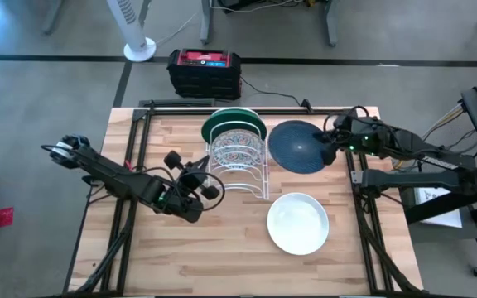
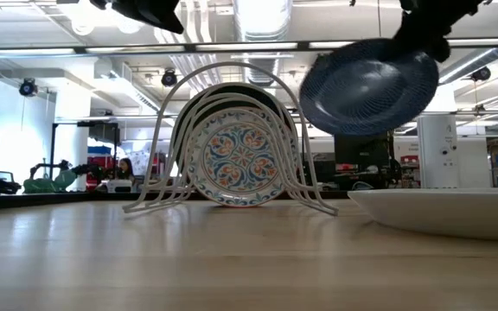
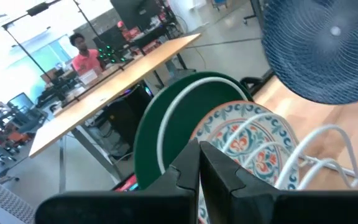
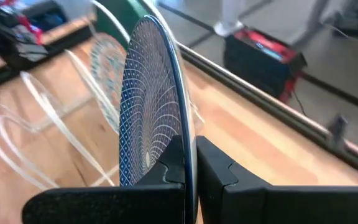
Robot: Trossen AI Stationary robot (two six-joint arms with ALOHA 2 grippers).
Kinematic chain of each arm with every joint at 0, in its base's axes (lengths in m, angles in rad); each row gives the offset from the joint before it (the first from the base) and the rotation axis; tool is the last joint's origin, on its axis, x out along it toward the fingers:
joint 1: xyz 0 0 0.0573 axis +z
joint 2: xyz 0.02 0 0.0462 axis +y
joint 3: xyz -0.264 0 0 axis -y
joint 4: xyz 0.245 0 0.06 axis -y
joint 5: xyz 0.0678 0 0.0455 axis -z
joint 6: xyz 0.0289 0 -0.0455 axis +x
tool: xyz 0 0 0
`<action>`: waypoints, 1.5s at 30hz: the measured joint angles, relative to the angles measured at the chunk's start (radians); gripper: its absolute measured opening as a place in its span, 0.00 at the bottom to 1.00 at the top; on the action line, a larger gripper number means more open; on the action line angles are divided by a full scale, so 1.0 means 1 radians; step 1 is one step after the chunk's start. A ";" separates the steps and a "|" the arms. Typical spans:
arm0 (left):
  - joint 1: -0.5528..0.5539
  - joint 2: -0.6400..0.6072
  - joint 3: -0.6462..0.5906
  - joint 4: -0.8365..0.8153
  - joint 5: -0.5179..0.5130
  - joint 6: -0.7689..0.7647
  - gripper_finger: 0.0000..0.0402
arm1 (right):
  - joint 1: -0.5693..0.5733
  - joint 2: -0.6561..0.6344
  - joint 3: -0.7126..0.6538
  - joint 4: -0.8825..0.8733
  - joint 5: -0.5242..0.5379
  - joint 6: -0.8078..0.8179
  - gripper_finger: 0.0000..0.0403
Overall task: Sort dishes
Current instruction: Remove the blue patterned plate from the dish rack
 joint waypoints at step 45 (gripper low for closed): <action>0.000 -0.122 0.000 -0.072 -0.125 0.066 0.00 | 0.000 0.086 -0.172 -0.096 0.116 0.249 0.00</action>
